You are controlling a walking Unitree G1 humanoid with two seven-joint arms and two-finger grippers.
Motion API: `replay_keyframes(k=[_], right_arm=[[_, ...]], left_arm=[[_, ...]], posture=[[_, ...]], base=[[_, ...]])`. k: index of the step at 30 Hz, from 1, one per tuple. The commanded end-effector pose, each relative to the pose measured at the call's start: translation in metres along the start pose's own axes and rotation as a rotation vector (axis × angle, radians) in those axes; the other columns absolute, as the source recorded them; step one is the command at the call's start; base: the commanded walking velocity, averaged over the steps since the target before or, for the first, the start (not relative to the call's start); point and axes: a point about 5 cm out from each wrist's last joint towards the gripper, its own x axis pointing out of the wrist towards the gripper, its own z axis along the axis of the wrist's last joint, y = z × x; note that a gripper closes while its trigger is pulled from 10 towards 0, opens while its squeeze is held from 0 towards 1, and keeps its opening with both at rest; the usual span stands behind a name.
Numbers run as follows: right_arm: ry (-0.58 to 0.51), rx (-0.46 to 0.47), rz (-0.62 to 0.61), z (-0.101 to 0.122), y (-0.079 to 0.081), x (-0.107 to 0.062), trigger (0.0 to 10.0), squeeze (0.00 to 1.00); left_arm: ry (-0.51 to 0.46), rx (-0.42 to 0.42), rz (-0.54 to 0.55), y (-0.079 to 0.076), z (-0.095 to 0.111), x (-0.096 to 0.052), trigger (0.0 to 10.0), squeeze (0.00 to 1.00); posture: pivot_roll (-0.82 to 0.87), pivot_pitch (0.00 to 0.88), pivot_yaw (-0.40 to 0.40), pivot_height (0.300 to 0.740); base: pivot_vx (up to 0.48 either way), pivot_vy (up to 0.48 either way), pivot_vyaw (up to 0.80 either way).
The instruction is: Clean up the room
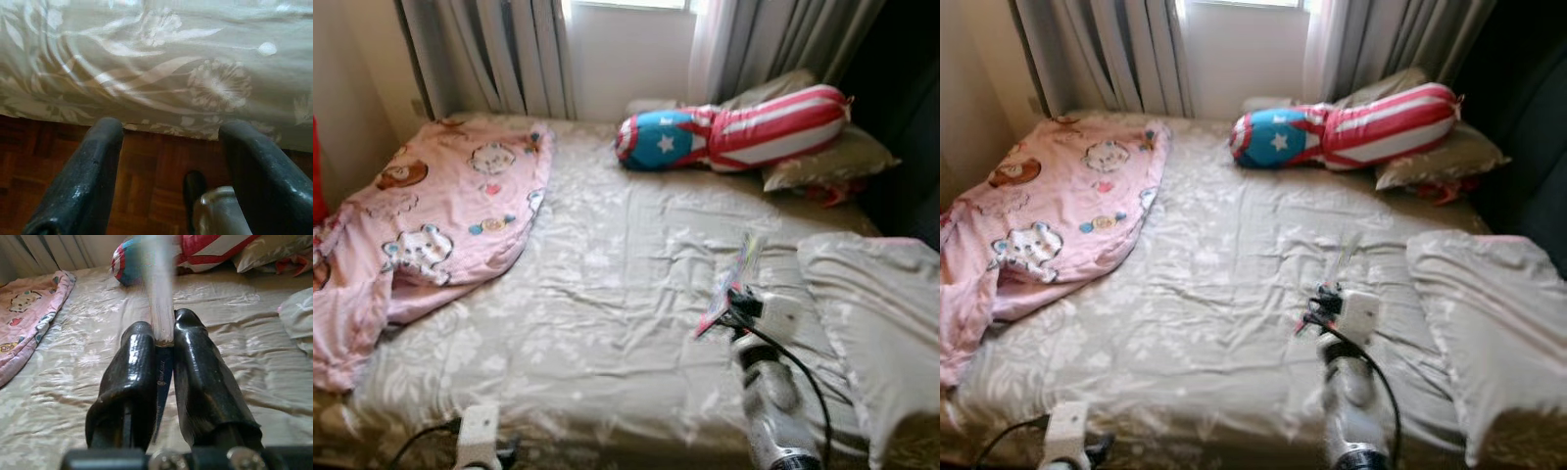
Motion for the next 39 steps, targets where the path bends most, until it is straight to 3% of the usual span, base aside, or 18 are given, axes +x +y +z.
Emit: replay_keyframes(k=[1,30,39], right_arm=[[-0.038,-0.015,-0.014,0.0083,-0.0075,0.001,10.0,0.0],[-0.008,-0.031,0.008,0.003,-0.007,-0.0003,10.0,0.0],[-0.003,-0.027,0.01,0.0026,-0.0063,0.0007,10.0,0.0]], left_arm=[[0.002,-0.016,-0.022,-0.0103,0.0004,0.0006,10.0,0.0],[0.021,-0.042,-0.027,-0.0102,-0.0048,-0.0008,10.0,0.0],[0.021,-0.038,-0.028,-0.0103,-0.0048,-0.0007,10.0,0.0]], posture=[[0.04,0.0,-0.037,0.729],[0.03,0.0,-0.039,0.729],[0.03,0.0,-0.041,0.729]], base=[[0.0,-0.394,0.0],[0.0,-0.034,0.0],[0.269,0.0,0.0]])
